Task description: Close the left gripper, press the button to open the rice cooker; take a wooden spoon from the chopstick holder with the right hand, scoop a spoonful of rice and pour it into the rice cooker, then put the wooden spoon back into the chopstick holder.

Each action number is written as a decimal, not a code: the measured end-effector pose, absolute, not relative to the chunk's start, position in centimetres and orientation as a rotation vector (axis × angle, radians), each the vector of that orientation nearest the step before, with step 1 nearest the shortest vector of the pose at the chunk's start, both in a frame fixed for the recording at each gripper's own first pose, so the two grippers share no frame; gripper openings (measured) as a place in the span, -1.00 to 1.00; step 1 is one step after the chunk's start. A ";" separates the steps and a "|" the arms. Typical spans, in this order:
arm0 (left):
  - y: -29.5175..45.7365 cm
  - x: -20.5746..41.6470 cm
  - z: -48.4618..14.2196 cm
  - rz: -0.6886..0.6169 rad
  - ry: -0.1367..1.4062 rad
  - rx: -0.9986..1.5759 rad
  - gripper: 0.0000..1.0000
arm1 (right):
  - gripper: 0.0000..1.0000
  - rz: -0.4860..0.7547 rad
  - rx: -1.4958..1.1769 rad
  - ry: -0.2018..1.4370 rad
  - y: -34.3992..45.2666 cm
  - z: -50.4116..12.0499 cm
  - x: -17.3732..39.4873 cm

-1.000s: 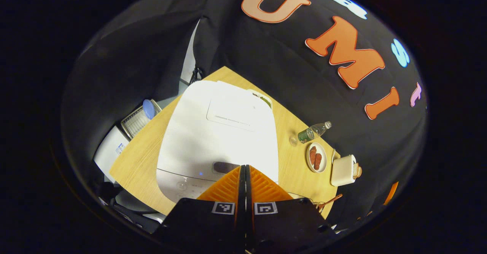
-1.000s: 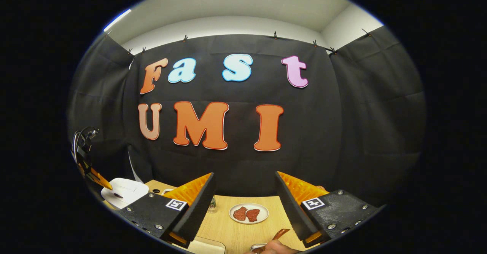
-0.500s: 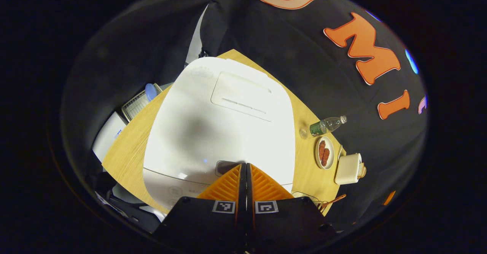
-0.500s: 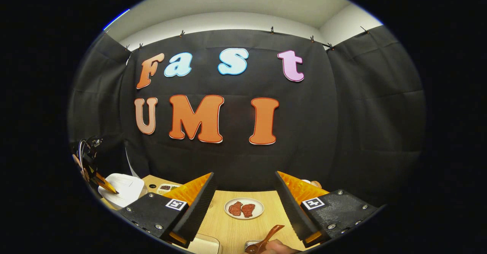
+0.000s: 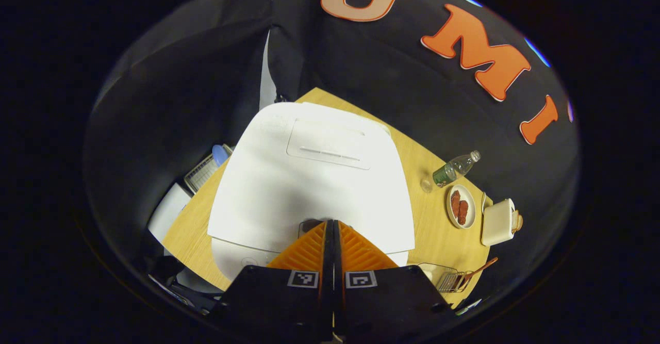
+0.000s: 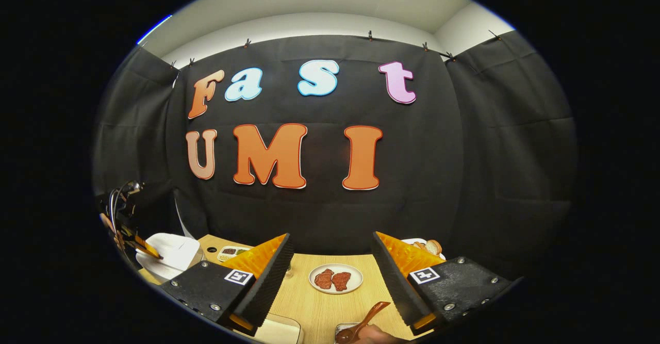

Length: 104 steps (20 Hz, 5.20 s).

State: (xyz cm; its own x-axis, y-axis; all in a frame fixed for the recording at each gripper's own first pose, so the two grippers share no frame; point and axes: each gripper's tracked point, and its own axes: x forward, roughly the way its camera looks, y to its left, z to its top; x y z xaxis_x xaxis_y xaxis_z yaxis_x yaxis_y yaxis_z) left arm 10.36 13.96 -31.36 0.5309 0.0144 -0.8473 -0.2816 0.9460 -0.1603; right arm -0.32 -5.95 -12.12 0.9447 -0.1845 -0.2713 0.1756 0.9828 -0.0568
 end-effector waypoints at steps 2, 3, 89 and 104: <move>14.3 11.3 -28.4 0.188 0.869 -0.247 -0.89 | 0.90 -0.184 -0.027 0.296 -6.4 -12.6 -0.3; 14.4 11.6 -26.8 0.197 0.805 -0.220 -0.89 | 0.86 -0.180 -0.018 0.304 -6.3 -12.9 -0.3; 14.2 0.0 -15.6 0.253 0.268 0.141 1.00 | -0.75 -0.018 0.062 0.701 6.3 -32.8 -4.9; 18.6 -2.2 -17.0 0.341 0.314 0.141 0.92 | -0.74 -0.010 -0.252 0.618 10.1 -38.8 -6.6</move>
State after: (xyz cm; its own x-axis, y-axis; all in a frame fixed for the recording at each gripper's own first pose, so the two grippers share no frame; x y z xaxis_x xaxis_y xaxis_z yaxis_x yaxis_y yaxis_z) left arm -2.23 18.55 -17.00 0.8947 0.3495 -0.2783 -0.3061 0.9332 0.1881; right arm -6.56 10.09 -38.85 0.8162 -0.0843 -0.5716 -0.0657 0.9693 -0.2368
